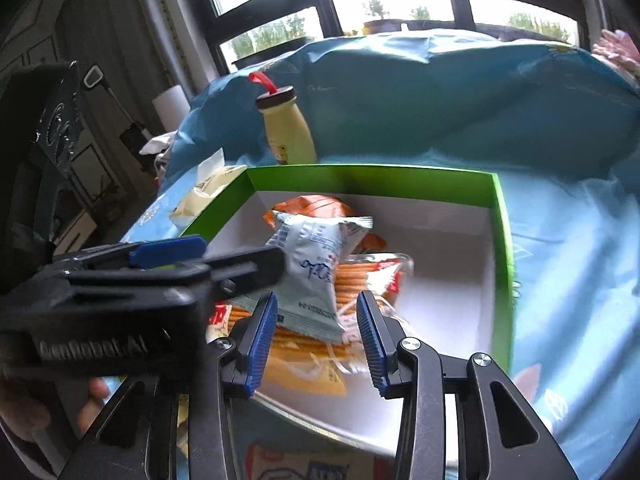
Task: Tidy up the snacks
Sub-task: 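Withdraw both grippers up and away from the box, then move both grippers down toward the red-and-white biscuit packet, then close both grippers on the biscuit packet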
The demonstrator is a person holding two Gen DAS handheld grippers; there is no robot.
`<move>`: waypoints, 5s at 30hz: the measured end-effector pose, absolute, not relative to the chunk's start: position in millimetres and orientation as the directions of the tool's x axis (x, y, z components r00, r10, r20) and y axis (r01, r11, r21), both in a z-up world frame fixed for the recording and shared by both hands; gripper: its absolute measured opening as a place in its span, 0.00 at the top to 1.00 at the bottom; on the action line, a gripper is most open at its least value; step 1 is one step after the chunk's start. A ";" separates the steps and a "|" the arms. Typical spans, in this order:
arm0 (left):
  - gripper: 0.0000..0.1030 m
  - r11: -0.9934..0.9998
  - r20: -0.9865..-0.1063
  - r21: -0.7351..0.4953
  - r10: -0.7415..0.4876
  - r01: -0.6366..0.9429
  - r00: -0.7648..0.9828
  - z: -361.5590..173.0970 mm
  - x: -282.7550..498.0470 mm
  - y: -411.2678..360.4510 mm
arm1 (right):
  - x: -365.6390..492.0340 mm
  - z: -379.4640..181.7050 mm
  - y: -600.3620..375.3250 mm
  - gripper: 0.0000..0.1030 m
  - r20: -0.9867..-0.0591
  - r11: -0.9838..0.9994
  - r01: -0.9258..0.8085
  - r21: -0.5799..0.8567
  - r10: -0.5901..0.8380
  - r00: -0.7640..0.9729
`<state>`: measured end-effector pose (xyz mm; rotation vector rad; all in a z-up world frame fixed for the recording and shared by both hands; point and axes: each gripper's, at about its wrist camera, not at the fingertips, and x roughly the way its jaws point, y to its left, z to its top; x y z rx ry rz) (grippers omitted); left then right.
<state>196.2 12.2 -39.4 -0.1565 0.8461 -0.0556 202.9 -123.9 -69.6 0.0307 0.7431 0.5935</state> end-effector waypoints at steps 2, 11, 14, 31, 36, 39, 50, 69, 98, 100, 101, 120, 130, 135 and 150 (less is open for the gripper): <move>0.13 0.990 -0.730 -0.139 -0.091 -0.017 0.678 -33.2 187.7 10.6 | 195.7 -65.7 -129.4 0.51 -0.621 0.845 -0.484 0.225 0.508 0.597; 0.13 0.997 -0.682 -0.071 -0.039 -0.014 0.730 -10.3 146.3 -2.1 | 153.3 -48.2 -143.9 0.45 -0.584 0.846 -0.484 0.226 0.515 0.627; 0.13 0.999 -0.671 -0.053 -0.028 -0.011 0.741 -4.8 130.1 -7.9 | 135.2 -41.8 -146.0 0.45 -0.574 0.843 -0.493 0.215 0.517 0.635; 0.13 1.000 -0.623 -0.018 -0.018 0.009 0.782 22.1 62.2 -29.3 | 74.0 -19.6 -167.7 0.44 -0.529 0.840 -0.490 0.232 0.532 0.661; 0.13 1.000 -0.625 -0.024 -0.025 0.013 0.780 25.1 48.9 -34.5 | 61.3 -16.2 -173.6 0.44 -0.521 0.838 -0.493 0.235 0.536 0.664; 0.13 1.000 -0.624 -0.019 -0.024 0.015 0.781 26.0 42.0 -38.8 | 56.0 -15.6 -176.3 0.44 -0.520 0.836 -0.493 0.239 0.539 0.662; 0.13 0.999 -0.657 -0.009 -0.033 0.036 0.753 13.3 31.0 -54.0 | 44.6 -30.0 -191.2 0.43 -0.567 0.835 -0.490 0.249 0.536 0.626; 0.13 0.998 -0.742 -0.023 -0.055 0.056 0.668 -23.4 40.7 -71.4 | 45.7 -57.9 -214.4 0.36 -0.616 0.850 -0.456 0.264 0.512 0.598; 0.13 0.923 -0.841 -0.385 -0.340 -0.025 0.420 -86.0 74.1 -43.3 | 69.5 -102.2 -219.7 0.36 -0.692 0.843 -0.444 0.302 0.515 0.506; 0.13 0.912 -0.840 -0.408 -0.359 -0.038 0.407 -88.6 76.4 -39.5 | 72.9 -105.9 -217.8 0.36 -0.696 0.838 -0.449 0.310 0.522 0.493; 0.13 0.908 -0.840 -0.418 -0.367 -0.044 0.400 -90.1 77.6 -38.1 | 74.5 -107.1 -216.8 0.36 -0.698 0.835 -0.452 0.315 0.526 0.486; 0.15 0.780 -0.767 -0.608 -0.529 -0.149 0.362 -112.0 101.2 -11.2 | 125.6 -124.2 -187.3 0.36 -0.719 0.799 -0.517 0.307 0.551 0.424; 0.34 0.736 -0.740 -0.651 -0.560 -0.186 0.372 -117.6 104.7 0.2 | 134.5 -134.1 -177.4 0.52 -0.735 0.780 -0.556 0.287 0.552 0.394; 0.43 0.750 -0.745 -0.640 -0.554 -0.166 0.372 -117.2 105.5 -3.4 | 134.7 -136.1 -178.4 0.60 -0.728 0.771 -0.556 0.309 0.568 0.383; 0.82 0.799 -0.778 -0.588 -0.516 -0.126 0.358 -117.5 96.1 -3.0 | 108.0 -133.2 -182.3 0.78 -0.706 0.770 -0.548 0.326 0.584 0.401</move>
